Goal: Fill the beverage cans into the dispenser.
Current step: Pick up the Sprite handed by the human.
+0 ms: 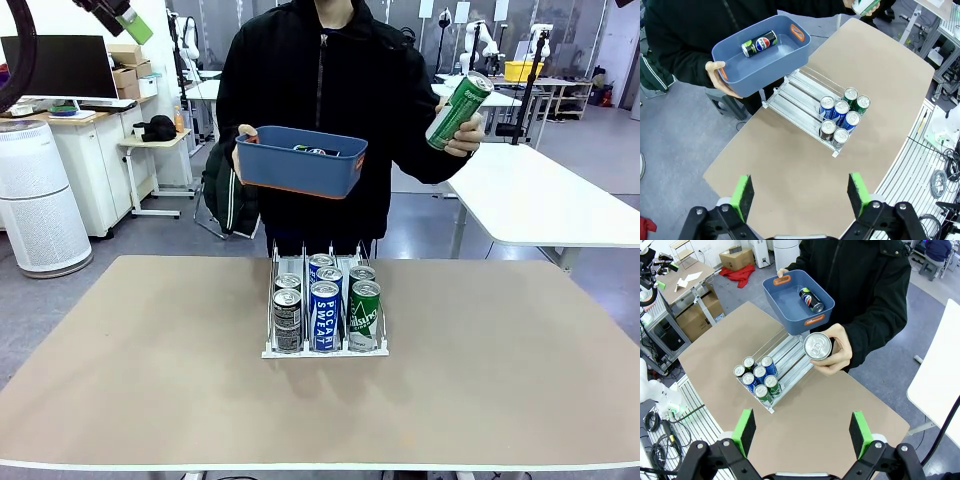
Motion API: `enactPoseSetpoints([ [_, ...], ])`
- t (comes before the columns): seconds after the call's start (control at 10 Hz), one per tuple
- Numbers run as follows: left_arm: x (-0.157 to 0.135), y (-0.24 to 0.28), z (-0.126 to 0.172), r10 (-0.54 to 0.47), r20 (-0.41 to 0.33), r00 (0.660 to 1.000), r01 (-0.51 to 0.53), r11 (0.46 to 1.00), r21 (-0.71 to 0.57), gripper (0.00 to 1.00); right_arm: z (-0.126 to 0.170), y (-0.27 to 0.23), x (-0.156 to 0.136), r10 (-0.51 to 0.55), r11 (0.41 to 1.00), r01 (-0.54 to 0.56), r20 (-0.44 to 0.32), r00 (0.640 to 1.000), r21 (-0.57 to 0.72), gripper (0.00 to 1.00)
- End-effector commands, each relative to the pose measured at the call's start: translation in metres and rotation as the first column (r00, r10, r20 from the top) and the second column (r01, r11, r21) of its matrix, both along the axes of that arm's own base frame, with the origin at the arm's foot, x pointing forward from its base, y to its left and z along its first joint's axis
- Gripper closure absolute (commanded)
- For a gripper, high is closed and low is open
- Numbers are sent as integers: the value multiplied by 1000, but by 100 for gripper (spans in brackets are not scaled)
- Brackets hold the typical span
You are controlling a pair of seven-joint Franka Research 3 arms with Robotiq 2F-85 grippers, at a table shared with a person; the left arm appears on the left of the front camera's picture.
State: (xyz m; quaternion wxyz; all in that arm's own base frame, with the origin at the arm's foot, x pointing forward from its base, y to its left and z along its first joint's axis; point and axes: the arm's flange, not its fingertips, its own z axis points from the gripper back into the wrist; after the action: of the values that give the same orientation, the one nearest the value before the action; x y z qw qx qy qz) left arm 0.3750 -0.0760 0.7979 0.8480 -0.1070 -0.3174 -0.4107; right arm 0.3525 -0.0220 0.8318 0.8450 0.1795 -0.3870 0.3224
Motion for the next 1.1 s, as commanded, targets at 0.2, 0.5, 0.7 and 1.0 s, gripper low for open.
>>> enactPoseSetpoints([
  [0.2, -1, 1, 0, 8, -5, 1000, -8, 1000, -5, 0, -1, 2, 1, 0, 1000, 0, 0, 1000, 9, 0],
  [0.5, -1, 1, 0, 8, -5, 1000, -8, 1000, -5, 0, 0, 0, 0, 0, 1000, 0, 0, 1000, 0, 0],
  [0.7, -1, 1, 0, 8, -5, 1000, -8, 1000, -5, 0, -9, 14, 15, 33, 998, -36, -60, 998, -46, 0],
  [1.0, -1, 1, 0, 8, -5, 1000, -8, 1000, -5, 0, -23, 40, 52, 39, 995, -50, -113, 993, -88, 0],
])
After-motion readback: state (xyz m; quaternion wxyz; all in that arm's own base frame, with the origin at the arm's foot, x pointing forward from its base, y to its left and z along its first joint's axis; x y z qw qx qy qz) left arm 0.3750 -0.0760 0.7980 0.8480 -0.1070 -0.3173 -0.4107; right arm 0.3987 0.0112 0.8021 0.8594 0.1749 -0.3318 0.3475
